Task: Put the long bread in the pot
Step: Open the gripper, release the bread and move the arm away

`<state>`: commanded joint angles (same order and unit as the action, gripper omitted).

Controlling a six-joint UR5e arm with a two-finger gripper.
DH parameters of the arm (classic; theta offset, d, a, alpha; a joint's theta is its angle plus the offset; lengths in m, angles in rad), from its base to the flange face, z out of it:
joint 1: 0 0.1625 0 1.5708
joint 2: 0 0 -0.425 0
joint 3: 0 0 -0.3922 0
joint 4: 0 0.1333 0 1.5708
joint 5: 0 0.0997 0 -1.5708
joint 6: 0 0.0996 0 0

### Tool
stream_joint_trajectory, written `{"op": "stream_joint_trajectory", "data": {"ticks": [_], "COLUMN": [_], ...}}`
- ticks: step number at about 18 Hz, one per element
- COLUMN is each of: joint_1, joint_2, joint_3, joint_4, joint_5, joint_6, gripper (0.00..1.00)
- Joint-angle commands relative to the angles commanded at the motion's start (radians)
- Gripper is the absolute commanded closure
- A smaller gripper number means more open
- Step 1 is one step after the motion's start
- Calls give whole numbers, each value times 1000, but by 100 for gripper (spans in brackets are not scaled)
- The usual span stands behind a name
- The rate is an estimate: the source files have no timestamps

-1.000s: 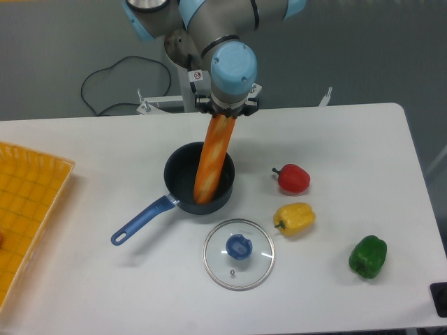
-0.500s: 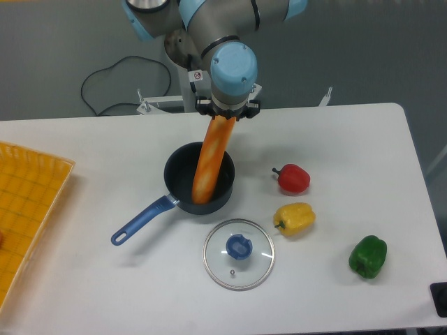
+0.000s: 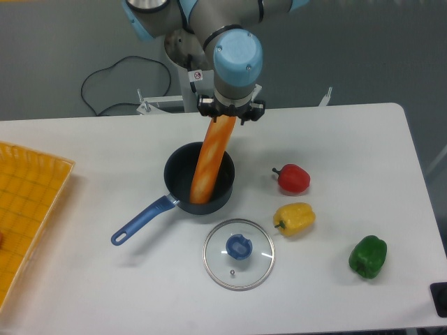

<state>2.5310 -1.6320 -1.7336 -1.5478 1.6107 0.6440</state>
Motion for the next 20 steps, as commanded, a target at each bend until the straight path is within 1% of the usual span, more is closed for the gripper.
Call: {"op": "stream_joint_trajectory", "data": {"ticks": [2,3,5,7,8,9,10,11,13,14,17,18,20], "joint_1": [23,38,64,66,68,68,68,68,65,64,68,71,75], "joint_2": [-22,-23,-26,-43,-77,-118,-144,-173,-221,-230,-243,-244,-255], "joint_3": [34,37,40,37,46,61,77,94,149,167,164,164,164], "joint_4": [30,56,122,188,243,311,355,382,402,402,396,394,382], "joint_5": [-43,-63,-87,-89,-84,-84,-81,-80,-75,-77,-55,-29,9], "joint_6": [16,17,19,45,71,83,86,88,91,121,410,458,482], "gripper": [0,0,0,0,0,0,0,0,0,0,0,0,0]}}
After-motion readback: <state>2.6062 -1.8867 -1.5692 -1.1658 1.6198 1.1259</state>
